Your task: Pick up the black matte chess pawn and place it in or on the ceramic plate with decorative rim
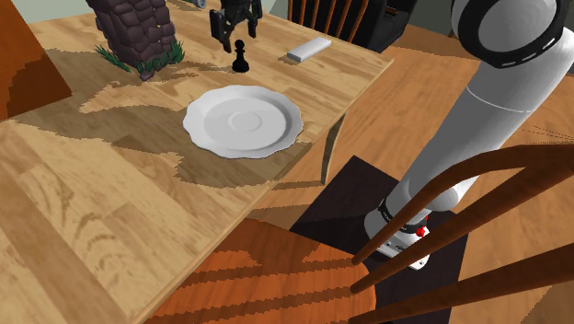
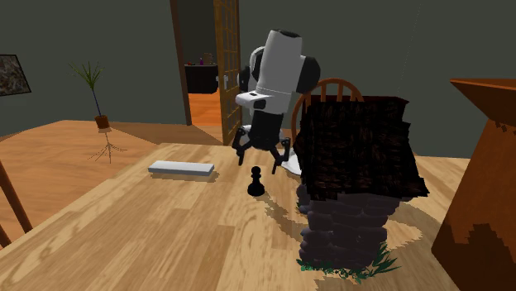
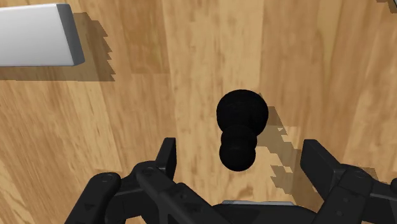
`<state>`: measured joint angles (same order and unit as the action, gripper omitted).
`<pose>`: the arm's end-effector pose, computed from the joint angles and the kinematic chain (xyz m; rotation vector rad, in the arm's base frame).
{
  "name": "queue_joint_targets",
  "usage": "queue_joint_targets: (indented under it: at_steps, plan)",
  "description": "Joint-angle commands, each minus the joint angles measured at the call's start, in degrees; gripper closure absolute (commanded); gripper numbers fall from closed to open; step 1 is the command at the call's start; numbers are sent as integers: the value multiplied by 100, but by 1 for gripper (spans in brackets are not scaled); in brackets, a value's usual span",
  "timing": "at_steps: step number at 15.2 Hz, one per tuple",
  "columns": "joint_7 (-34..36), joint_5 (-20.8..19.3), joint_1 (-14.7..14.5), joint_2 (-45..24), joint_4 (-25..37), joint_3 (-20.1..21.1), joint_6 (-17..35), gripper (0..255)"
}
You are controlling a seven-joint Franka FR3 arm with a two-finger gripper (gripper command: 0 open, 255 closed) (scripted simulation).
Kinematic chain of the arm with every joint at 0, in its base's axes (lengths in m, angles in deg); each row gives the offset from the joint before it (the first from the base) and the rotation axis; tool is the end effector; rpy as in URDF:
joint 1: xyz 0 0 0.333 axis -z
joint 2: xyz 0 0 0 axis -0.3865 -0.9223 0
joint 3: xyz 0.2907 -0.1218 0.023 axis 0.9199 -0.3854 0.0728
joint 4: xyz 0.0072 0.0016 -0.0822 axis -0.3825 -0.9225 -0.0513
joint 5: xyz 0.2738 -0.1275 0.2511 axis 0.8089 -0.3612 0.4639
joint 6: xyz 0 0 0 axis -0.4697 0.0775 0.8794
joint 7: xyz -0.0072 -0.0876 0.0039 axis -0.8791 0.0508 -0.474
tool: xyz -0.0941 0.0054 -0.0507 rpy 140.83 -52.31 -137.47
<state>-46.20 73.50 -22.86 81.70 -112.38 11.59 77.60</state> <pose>0.5735 0.1221 0.6054 2.9518 0.0177 0.1539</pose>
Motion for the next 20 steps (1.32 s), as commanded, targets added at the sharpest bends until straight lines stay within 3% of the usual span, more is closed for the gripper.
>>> queue_joint_targets:
  at_steps: [1,9,10,20]
  plan:
    - [13,-1,19,4,-203,-15,204,0]
    - [12,-1,19,4,-202,-15,203,0]
    - [12,-1,19,4,-202,-15,203,255]
    - [0,-3,16,-9,-110,-11,124,255]
